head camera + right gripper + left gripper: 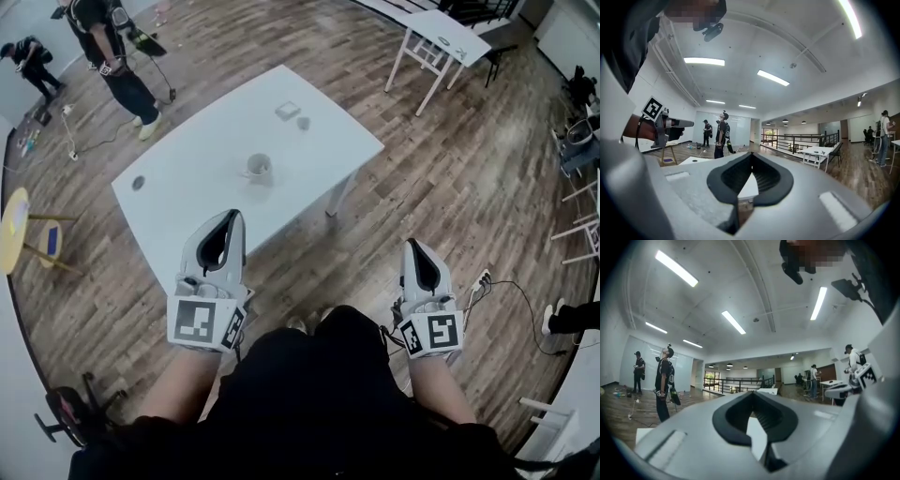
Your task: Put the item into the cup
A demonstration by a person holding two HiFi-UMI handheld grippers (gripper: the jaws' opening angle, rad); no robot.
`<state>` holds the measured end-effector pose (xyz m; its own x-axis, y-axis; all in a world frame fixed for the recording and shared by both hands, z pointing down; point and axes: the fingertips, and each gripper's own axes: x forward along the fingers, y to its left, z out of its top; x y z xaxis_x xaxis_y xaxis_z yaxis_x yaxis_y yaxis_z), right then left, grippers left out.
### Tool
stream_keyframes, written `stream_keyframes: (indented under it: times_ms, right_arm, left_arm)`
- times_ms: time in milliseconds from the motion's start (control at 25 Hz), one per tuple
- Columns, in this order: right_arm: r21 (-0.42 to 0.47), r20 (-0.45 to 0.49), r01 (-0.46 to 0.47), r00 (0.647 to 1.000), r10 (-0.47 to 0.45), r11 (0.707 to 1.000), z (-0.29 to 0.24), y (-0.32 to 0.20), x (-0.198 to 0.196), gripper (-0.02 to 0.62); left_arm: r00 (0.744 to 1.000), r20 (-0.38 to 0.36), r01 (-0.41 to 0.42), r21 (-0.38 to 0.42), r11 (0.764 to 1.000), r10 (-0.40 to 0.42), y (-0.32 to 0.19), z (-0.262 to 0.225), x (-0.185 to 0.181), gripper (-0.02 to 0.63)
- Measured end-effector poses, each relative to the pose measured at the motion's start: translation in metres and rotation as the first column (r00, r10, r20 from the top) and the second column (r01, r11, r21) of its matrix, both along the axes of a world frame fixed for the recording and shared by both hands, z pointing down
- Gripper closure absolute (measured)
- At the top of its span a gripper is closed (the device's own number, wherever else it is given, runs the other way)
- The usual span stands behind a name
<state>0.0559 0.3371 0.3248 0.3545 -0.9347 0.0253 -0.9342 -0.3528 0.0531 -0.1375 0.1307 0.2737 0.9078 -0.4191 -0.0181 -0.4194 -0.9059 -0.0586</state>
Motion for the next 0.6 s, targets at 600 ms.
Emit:
stream_keyframes:
  times_ms: [600]
  right_arm:
    - [0.022, 0.059, 0.185, 0.981, -0.186, 0.983, 0.023, -0.13, 0.073, 0.594]
  left_arm:
    - [0.969, 0.036, 0.243, 0.008, 0.97, -0.243, -0.087, 0.004, 0.013, 0.6]
